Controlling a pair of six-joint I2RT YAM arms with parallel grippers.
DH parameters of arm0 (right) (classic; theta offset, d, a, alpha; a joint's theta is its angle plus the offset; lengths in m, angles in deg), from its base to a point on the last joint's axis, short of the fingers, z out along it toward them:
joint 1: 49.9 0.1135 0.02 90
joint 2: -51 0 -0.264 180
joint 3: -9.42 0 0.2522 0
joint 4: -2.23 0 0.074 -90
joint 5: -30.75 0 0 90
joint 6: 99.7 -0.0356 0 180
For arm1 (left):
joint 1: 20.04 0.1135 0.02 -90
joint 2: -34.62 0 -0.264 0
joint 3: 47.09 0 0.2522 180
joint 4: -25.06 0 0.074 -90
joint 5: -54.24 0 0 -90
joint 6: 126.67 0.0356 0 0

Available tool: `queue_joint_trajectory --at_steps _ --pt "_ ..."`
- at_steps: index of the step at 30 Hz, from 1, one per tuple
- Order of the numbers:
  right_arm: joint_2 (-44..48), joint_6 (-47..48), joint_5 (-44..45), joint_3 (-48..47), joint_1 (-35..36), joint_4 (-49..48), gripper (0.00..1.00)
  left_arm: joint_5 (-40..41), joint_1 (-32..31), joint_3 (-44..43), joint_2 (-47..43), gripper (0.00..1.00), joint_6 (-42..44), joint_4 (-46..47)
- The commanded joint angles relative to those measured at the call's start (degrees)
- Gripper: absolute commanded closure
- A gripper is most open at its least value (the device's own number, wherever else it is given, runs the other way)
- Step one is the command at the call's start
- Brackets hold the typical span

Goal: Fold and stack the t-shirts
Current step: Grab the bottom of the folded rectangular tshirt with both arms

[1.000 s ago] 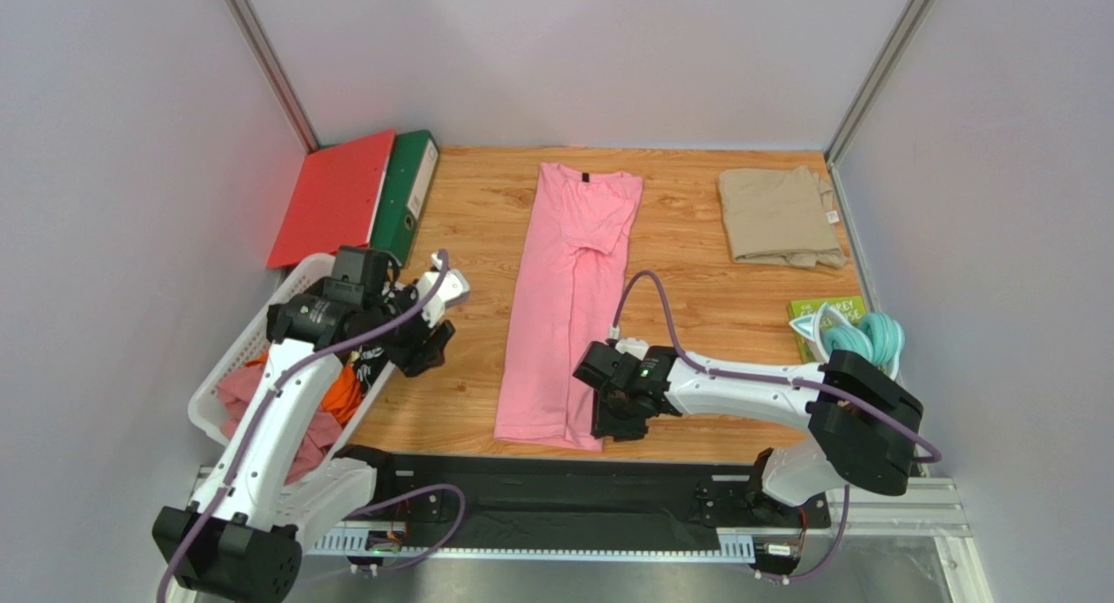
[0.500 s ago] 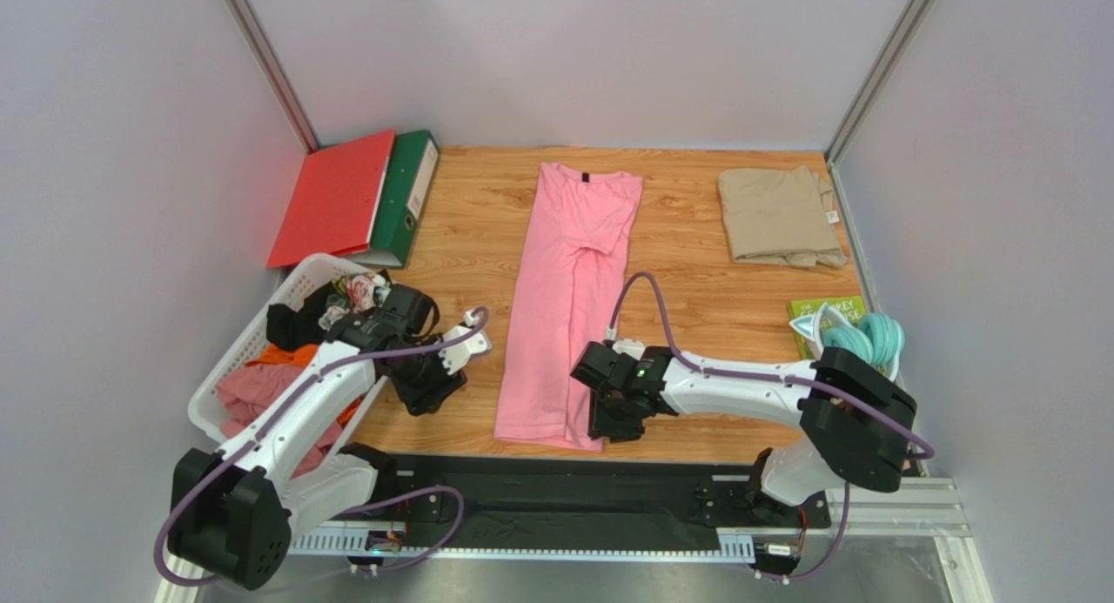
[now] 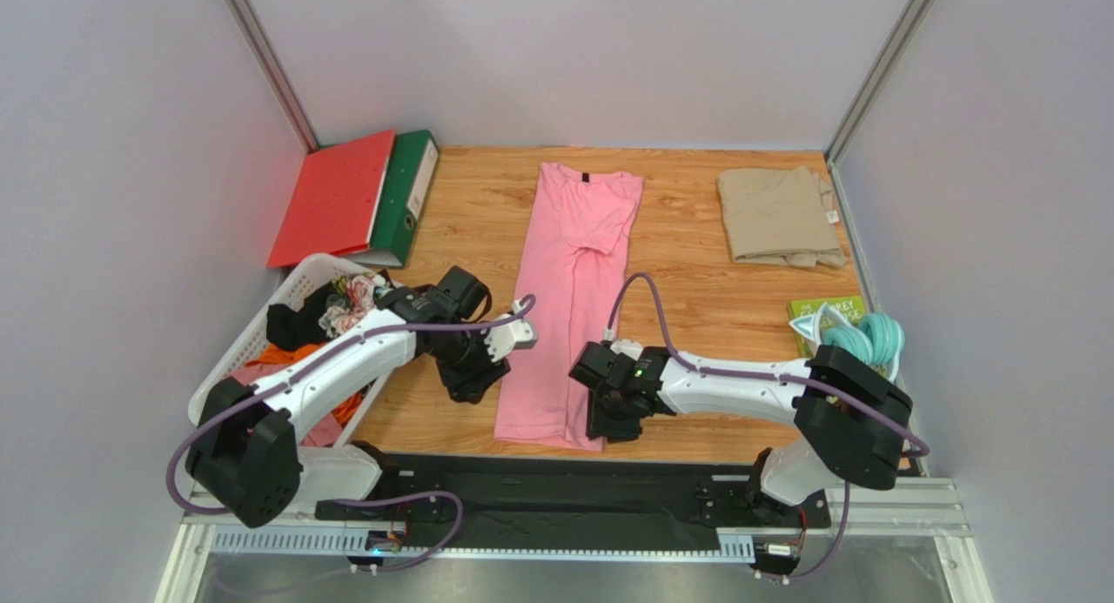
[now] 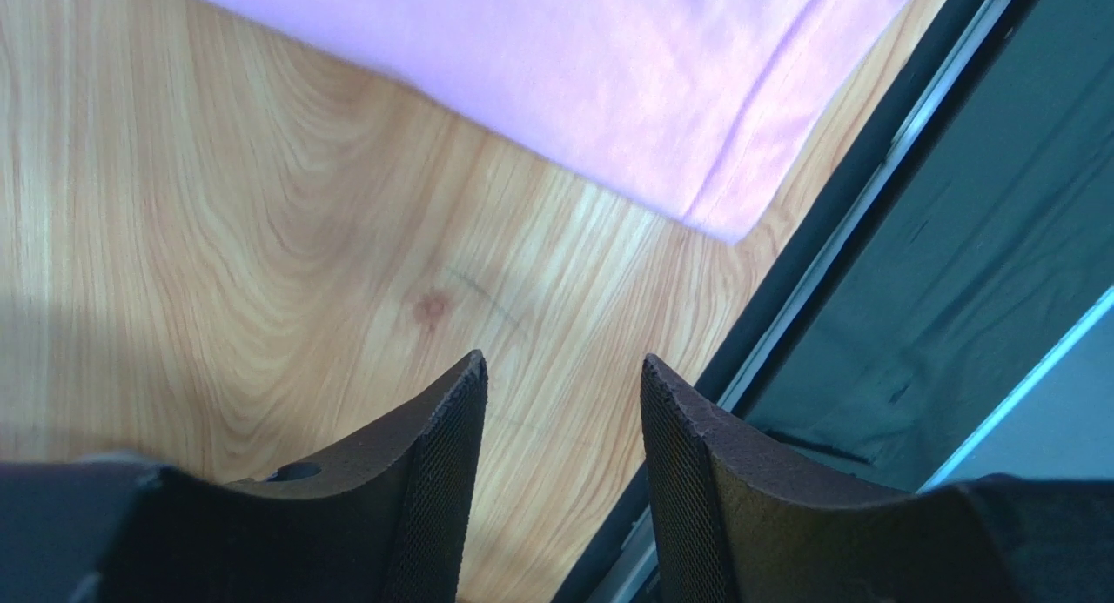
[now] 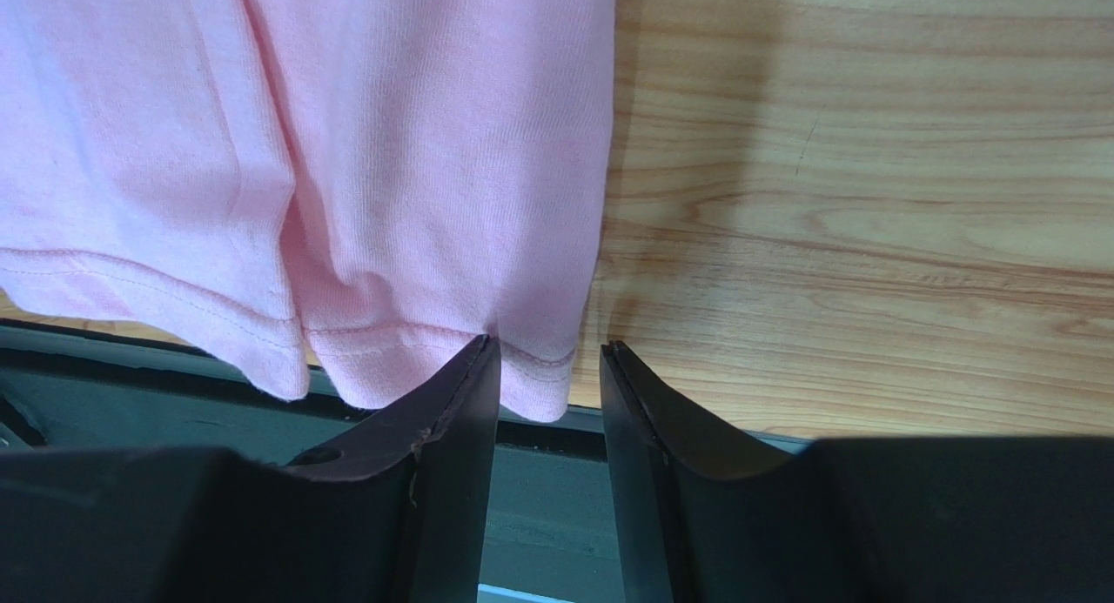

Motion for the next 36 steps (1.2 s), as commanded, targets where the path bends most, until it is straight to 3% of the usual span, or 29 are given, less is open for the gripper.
queue_joint_trajectory --at_steps 1,11,17,22,28,36 --pt "0.96 -1.18 0.88 0.75 -0.71 -2.12 0.6 -5.54 -0.32 -4.87 4.77 0.46 -5.08 1.47" --pt "2.02 -2.06 -0.43 4.53 -2.03 -4.49 0.64 -11.08 -0.32 -8.57 9.18 0.46 -9.22 1.03" --pt "1.67 -2.76 -1.84 4.8 -2.03 -6.42 0.78 -10.65 -0.32 -9.28 15.33 0.47 -9.49 0.85" --pt "0.61 -2.5 -2.02 4.36 -2.47 -7.04 0.81 -9.68 -0.41 -8.58 17.53 0.46 -8.62 1.82" --pt "2.37 -0.31 -2.1 4.89 -7.12 -6.43 0.94 -9.33 -0.59 -8.84 18.59 0.46 -8.52 1.47" --pt "1.06 2.51 -4.04 3.75 -10.29 -5.55 0.96 -11.0 -2.78 -9.54 19.46 0.28 -9.23 1.12"
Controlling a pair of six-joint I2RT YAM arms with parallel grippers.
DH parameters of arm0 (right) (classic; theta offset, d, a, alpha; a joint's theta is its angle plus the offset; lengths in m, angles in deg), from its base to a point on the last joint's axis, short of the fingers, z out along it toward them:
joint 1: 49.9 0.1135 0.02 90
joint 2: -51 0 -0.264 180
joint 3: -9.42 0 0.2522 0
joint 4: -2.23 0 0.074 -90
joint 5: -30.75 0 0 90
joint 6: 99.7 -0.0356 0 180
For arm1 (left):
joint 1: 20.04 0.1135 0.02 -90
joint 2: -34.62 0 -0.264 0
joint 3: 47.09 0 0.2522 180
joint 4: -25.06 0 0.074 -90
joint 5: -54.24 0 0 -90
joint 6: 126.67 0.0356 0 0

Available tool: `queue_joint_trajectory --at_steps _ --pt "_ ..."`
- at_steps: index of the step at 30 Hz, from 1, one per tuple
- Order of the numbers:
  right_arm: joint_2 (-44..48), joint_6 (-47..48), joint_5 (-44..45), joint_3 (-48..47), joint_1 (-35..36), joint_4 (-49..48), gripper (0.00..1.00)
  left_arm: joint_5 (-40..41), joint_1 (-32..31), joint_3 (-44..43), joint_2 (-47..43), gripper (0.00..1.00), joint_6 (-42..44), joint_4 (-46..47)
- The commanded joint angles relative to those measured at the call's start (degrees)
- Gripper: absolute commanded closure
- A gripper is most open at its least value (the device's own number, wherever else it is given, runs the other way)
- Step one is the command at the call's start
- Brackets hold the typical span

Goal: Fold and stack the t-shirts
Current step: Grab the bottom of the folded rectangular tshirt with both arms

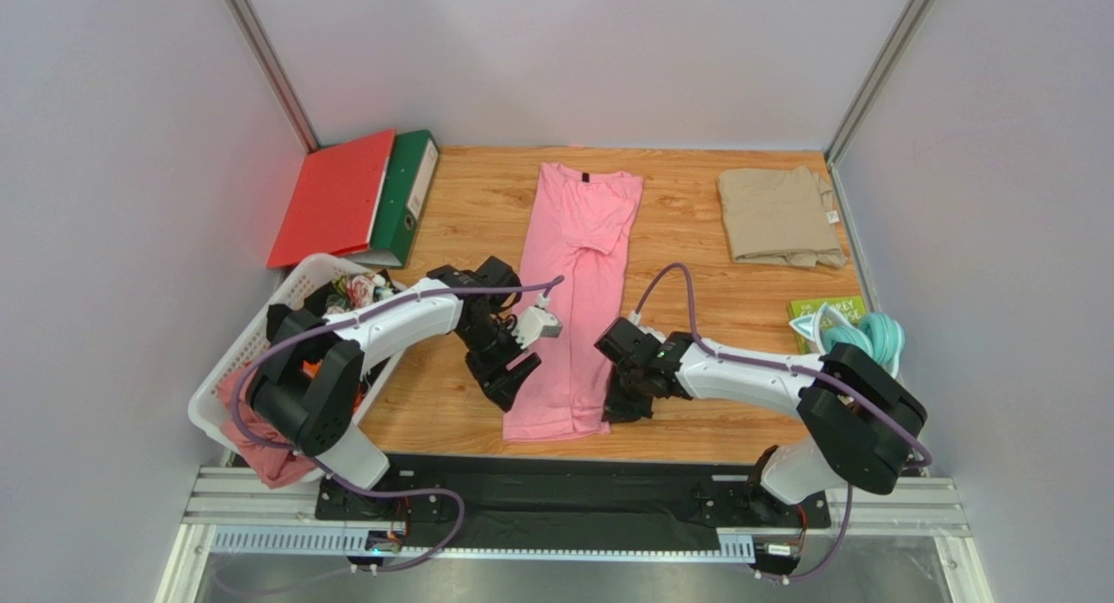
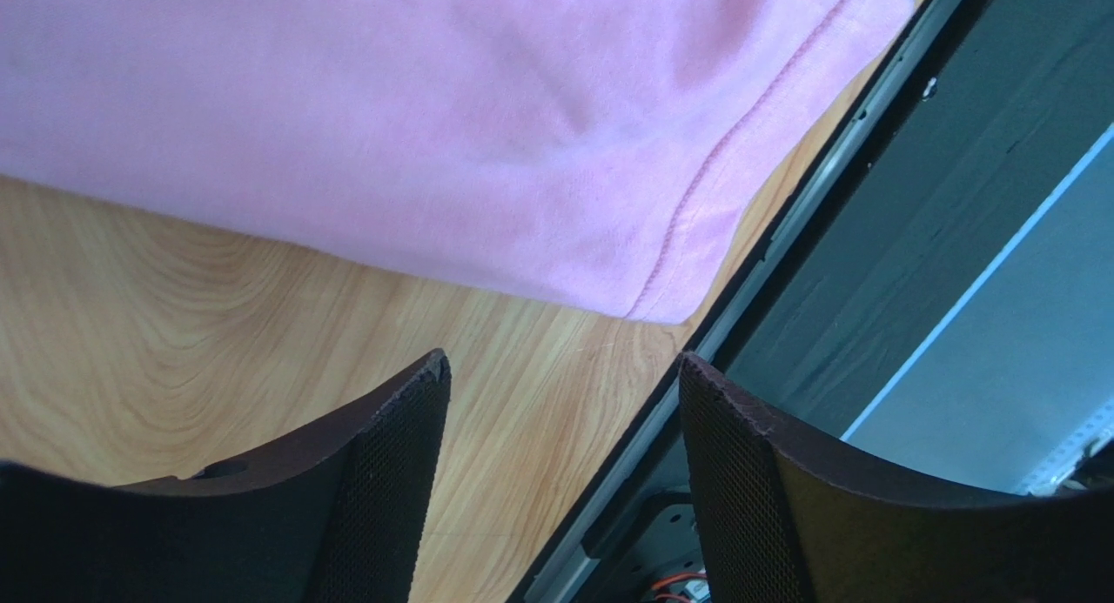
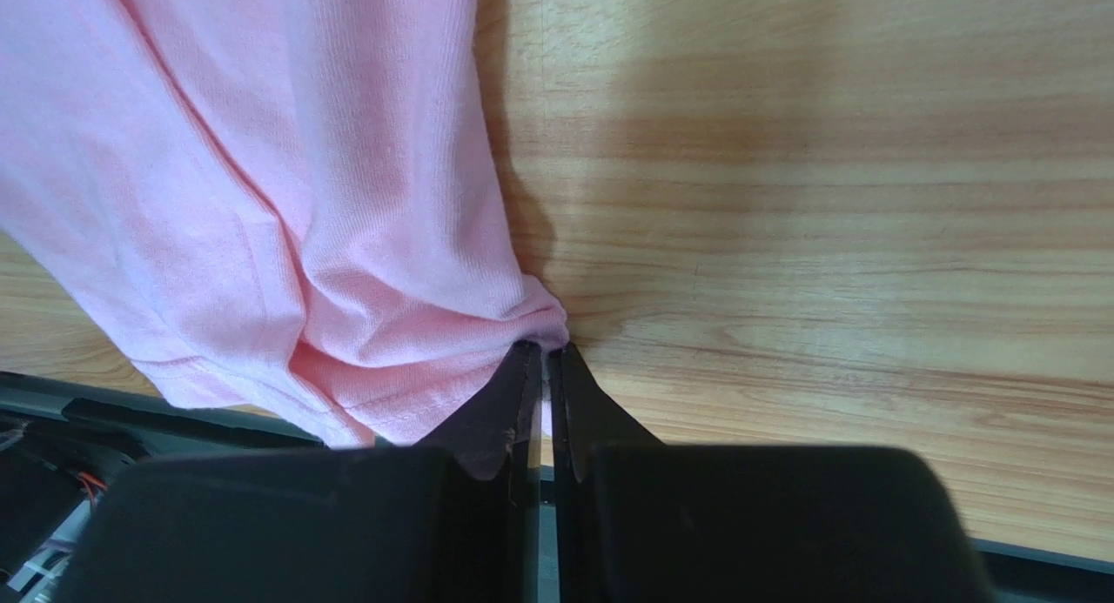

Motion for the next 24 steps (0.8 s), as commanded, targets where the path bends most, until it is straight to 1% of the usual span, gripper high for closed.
queue_joint_trajectory --at_steps 1,6,9,12,14,18,21,24 --pt "-1.07 2.25 0.27 -0.52 -0.33 0.11 0.96 -1.91 -1.89 -1.52 1.13 0.28 -1.01 -0.15" --pt "-2.13 2.77 -0.17 -1.22 -0.33 0.02 0.97 -0.41 -5.66 -2.66 4.8 0.33 -3.72 0.11" --pt "-1.86 2.86 -0.09 -1.66 -0.33 0.55 0.97 -1.64 -5.93 -3.63 7.45 0.34 -6.45 0.29" --pt "-1.25 3.13 0.0 -1.66 -0.42 0.81 0.97 -1.64 -5.84 -3.63 8.25 0.34 -8.39 0.99" --pt "-1.07 3.48 -0.17 -1.66 -0.59 1.16 0.96 -1.55 -5.41 -3.46 7.9 0.36 -10.23 1.78" --pt "-0.63 4.0 -0.35 -0.96 -0.94 1.34 0.96 -1.03 -3.83 -1.09 3.87 0.36 -12.52 4.68" --pt "-0.55 4.36 -0.61 -0.7 -1.29 1.34 0.96 -1.38 -3.82 -0.91 4.11 0.36 -13.31 4.86" --pt "-0.37 4.45 -0.7 -0.61 -1.65 1.78 0.96 0.46 -3.39 -0.12 2.02 0.38 -14.71 5.73"
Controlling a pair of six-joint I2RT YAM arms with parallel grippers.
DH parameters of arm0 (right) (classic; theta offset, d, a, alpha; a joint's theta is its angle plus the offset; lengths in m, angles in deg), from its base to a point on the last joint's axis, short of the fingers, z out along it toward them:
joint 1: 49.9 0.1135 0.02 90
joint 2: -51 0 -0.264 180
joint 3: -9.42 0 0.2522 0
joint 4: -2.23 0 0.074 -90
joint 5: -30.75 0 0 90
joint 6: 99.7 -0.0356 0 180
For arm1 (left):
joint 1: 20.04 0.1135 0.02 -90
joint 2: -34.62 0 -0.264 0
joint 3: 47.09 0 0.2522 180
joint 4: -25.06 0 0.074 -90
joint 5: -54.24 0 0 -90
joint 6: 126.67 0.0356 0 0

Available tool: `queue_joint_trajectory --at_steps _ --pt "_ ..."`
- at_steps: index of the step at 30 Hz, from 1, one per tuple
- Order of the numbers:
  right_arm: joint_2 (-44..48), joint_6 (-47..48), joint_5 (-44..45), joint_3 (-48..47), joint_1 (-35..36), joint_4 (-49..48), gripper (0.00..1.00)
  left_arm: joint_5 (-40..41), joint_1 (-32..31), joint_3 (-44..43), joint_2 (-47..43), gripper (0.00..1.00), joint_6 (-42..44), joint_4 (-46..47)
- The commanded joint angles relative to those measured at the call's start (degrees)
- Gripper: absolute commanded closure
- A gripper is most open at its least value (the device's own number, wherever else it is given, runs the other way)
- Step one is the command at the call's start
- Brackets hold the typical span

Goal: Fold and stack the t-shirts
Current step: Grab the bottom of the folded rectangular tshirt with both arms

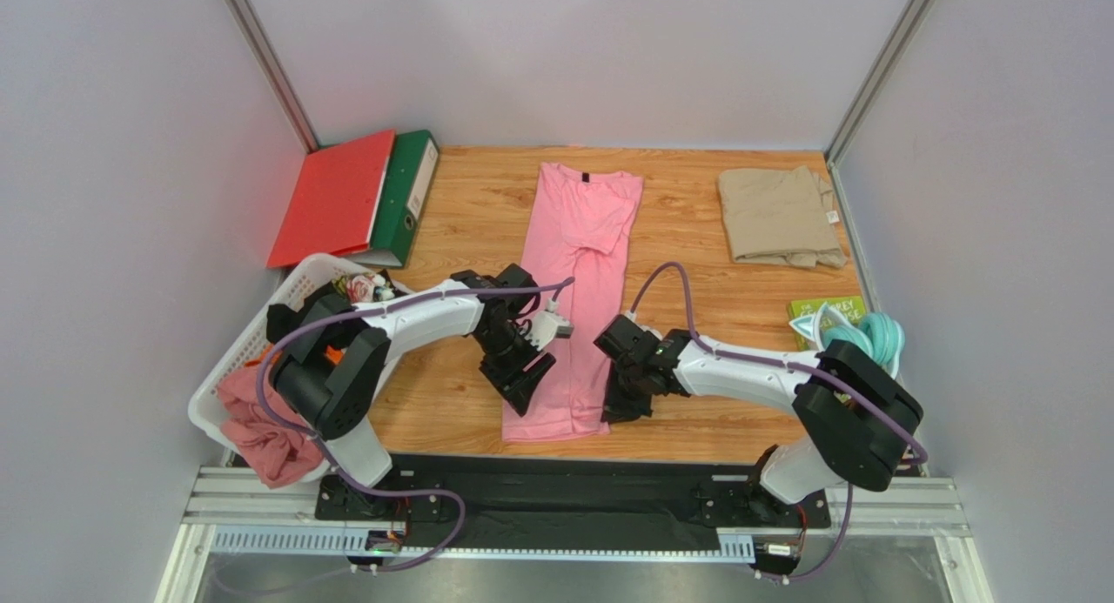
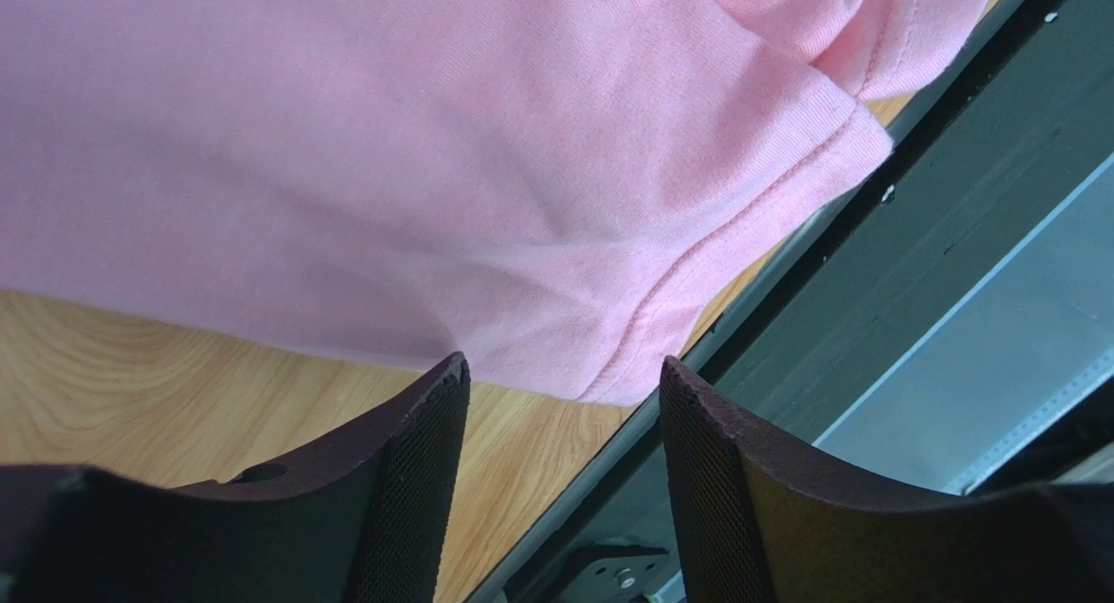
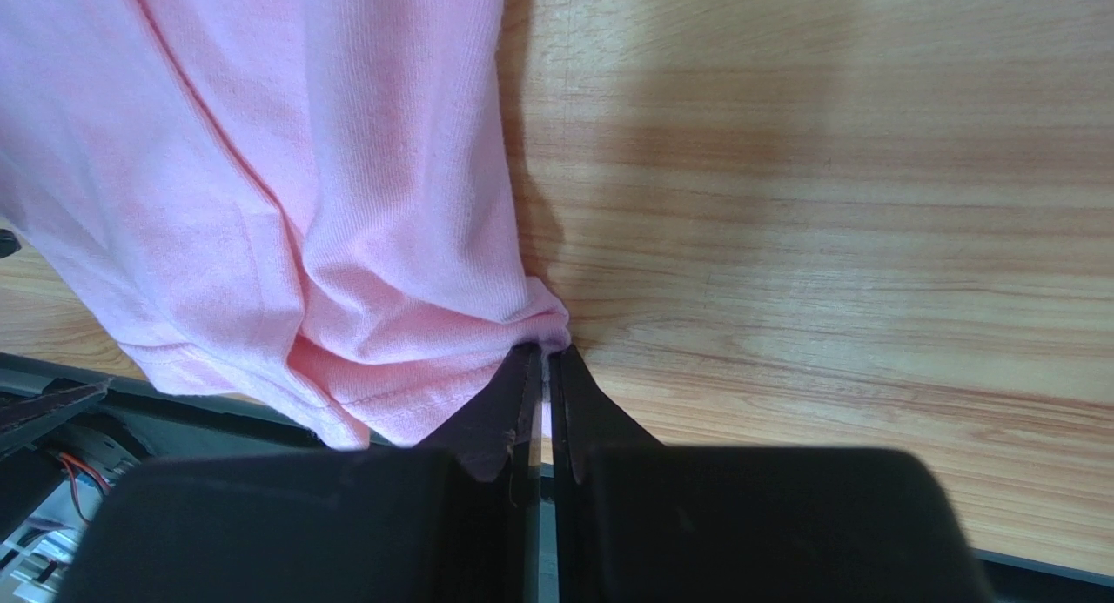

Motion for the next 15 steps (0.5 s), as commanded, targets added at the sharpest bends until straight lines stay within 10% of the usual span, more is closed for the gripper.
queue_joint_trajectory --at_steps 1,15 --pt "0.7 1.54 1.03 0.27 -0.71 1.69 0.96 1.47 0.85 1.61 -4.65 0.38 -3.77 3.02" --pt "2.9 1.8 0.59 2.29 -2.73 1.87 0.96 4.38 1.74 0.03 1.57 0.44 -5.27 1.98"
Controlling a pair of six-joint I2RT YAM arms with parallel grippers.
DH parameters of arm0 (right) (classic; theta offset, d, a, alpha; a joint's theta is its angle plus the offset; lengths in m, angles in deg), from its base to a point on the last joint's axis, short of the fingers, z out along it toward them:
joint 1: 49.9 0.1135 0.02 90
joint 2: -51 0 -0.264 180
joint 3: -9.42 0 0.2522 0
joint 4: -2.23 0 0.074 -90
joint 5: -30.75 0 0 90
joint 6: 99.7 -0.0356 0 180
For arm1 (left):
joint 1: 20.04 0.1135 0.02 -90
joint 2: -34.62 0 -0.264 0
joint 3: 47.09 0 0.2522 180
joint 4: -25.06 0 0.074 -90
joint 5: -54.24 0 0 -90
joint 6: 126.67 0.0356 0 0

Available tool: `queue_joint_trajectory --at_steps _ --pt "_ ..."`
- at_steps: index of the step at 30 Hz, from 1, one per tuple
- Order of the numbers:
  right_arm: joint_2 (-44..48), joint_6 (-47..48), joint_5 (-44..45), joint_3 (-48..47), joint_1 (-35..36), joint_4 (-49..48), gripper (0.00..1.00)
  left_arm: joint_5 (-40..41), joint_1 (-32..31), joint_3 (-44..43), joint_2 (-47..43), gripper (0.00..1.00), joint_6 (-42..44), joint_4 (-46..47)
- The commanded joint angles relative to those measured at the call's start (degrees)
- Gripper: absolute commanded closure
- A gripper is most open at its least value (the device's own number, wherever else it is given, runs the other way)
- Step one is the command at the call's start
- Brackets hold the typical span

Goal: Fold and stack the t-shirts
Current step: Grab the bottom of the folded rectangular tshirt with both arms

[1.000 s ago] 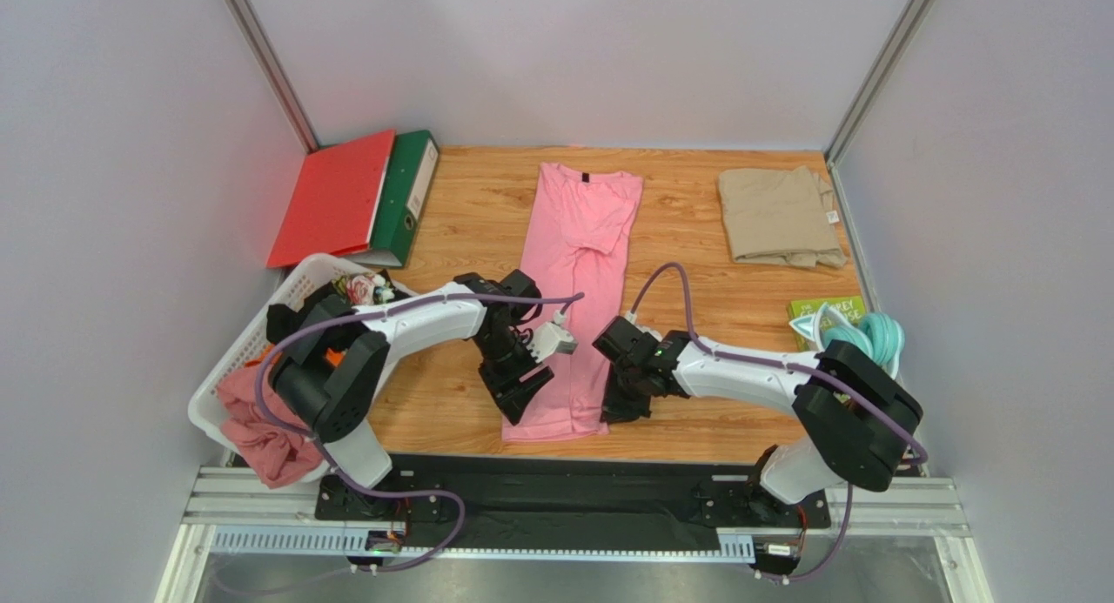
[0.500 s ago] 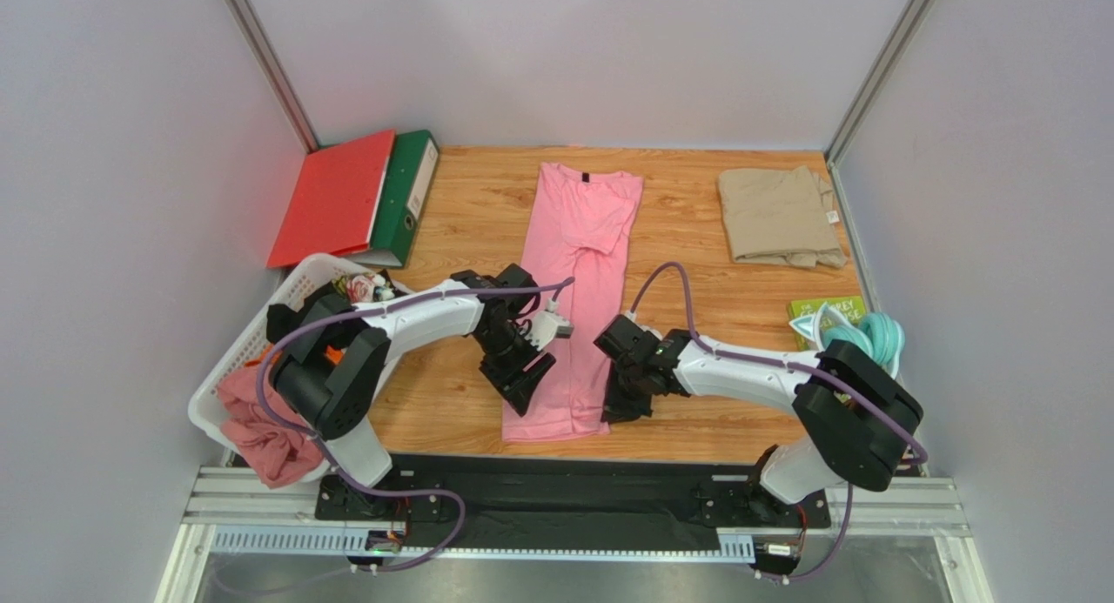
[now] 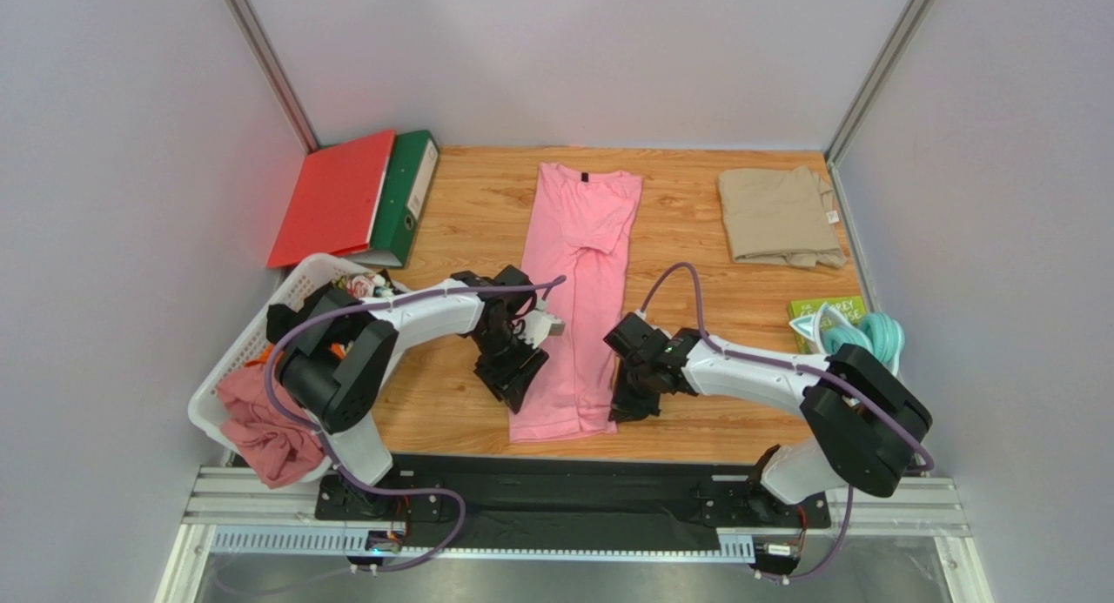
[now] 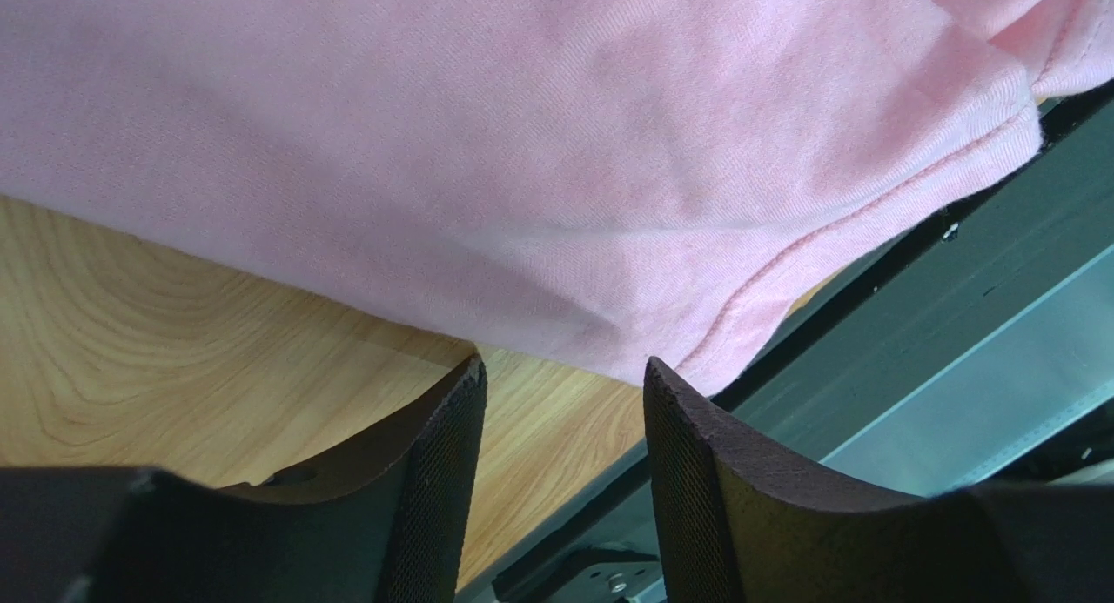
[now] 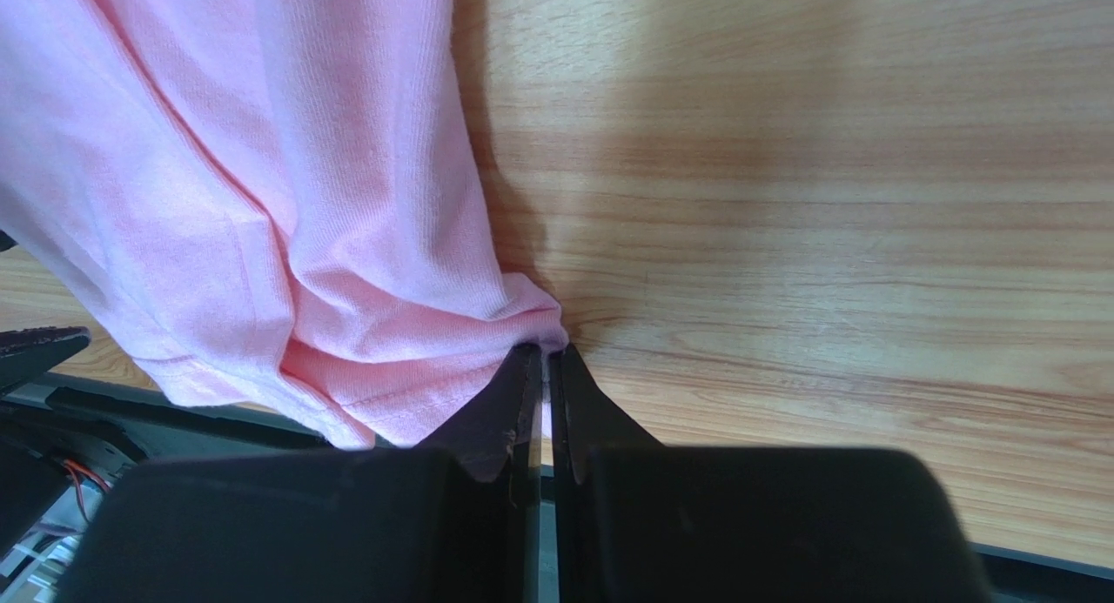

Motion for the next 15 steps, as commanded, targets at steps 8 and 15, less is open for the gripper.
queue_joint_trajectory --at_steps 8,15 --pt "0.65 1.32 0.85 0.41 -0.74 0.82 0.96 -7.29 -2.47 -2.09 3.78 0.6 1.34 -1.53" --pt "1.0 0.8 0.58 1.11 -0.74 0.11 0.96 -8.0 -4.67 -1.74 3.26 0.53 0.82 -1.27"
